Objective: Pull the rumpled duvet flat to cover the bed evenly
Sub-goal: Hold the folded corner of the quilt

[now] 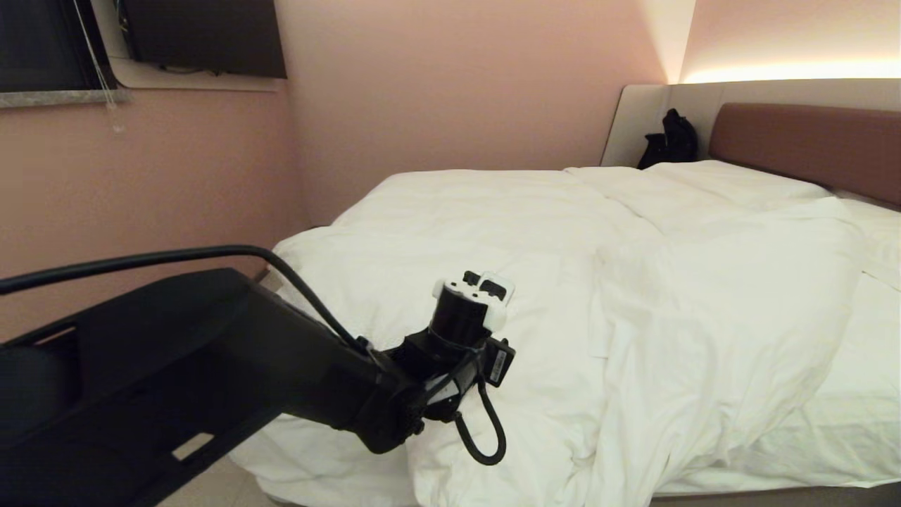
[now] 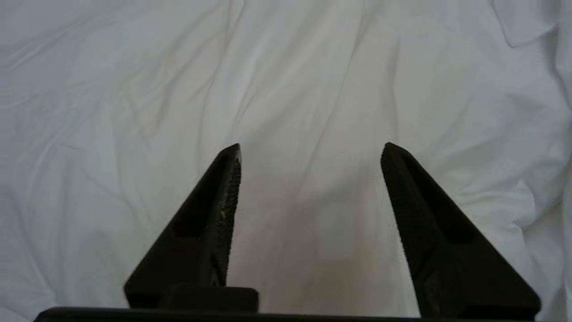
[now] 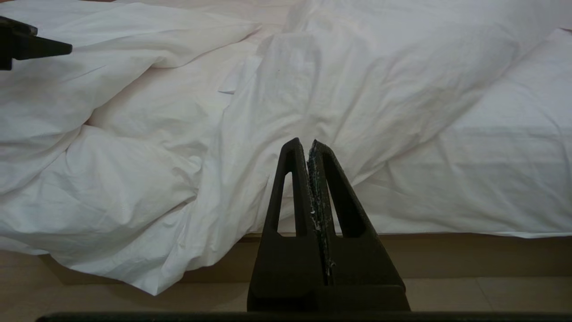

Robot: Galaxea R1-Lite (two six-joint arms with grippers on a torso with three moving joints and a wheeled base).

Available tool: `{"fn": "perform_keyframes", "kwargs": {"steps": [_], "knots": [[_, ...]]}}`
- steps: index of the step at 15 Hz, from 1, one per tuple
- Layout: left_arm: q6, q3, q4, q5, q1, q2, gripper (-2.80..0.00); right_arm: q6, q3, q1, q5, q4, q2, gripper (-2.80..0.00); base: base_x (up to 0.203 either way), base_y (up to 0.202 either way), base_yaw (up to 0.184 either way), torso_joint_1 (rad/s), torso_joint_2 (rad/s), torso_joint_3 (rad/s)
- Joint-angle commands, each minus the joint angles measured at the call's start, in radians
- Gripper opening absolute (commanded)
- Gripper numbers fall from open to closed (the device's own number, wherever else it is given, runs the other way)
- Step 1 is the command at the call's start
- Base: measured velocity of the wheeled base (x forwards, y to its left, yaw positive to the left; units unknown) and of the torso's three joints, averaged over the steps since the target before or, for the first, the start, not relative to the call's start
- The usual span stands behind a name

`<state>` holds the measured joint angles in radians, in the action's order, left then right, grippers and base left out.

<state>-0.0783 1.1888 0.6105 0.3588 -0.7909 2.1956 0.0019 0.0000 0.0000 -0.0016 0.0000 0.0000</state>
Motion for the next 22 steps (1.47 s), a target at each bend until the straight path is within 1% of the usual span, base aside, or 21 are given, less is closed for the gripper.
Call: {"fn": "perform_keyframes", "kwargs": {"steps": [1, 3, 6, 8, 13, 15, 18, 22], "knots": [[-0.006, 0.017, 0.018, 0.035, -0.017, 0.035, 0.00, 0.000, 0.000, 0.000, 0.000, 0.000, 0.000, -2.80, 0.000, 0.000, 0.000, 0.000, 0.00, 0.000], [-0.010, 0.024, 0.015, 0.038, -0.028, 0.041, 0.00, 0.000, 0.000, 0.000, 0.000, 0.000, 0.000, -2.80, 0.000, 0.000, 0.000, 0.000, 0.00, 0.000], [-0.034, 0.066, 0.005, 0.061, -0.034, 0.085, 0.00, 0.001, 0.000, 0.000, 0.000, 0.000, 0.000, -2.80, 0.000, 0.000, 0.000, 0.000, 0.00, 0.000], [-0.047, 0.067, 0.005, 0.060, -0.040, 0.096, 0.00, 0.000, 0.000, 0.000, 0.000, 0.000, 0.000, -2.80, 0.000, 0.000, 0.000, 0.000, 0.00, 0.000], [-0.051, 0.079, 0.000, 0.067, -0.051, 0.140, 0.00, 0.001, 0.000, 0.000, 0.000, 0.000, 0.000, -2.80, 0.000, 0.000, 0.000, 0.000, 0.00, 0.000], [-0.073, 0.100, 0.001, 0.074, -0.051, 0.173, 0.00, 0.000, 0.000, 0.000, 0.000, 0.000, 0.000, -2.80, 0.000, 0.000, 0.000, 0.000, 0.00, 0.000], [-0.101, 0.118, 0.002, 0.099, -0.051, 0.198, 0.00, 0.000, 0.000, 0.000, 0.000, 0.000, 0.000, -2.80, 0.000, 0.000, 0.000, 0.000, 0.00, 0.000], [-0.158, 0.161, 0.015, 0.171, -0.050, 0.251, 0.00, 0.000, 0.000, 0.000, 0.000, 0.000, 0.000, -2.80, 0.000, 0.000, 0.000, 0.000, 0.00, 0.000]]}}
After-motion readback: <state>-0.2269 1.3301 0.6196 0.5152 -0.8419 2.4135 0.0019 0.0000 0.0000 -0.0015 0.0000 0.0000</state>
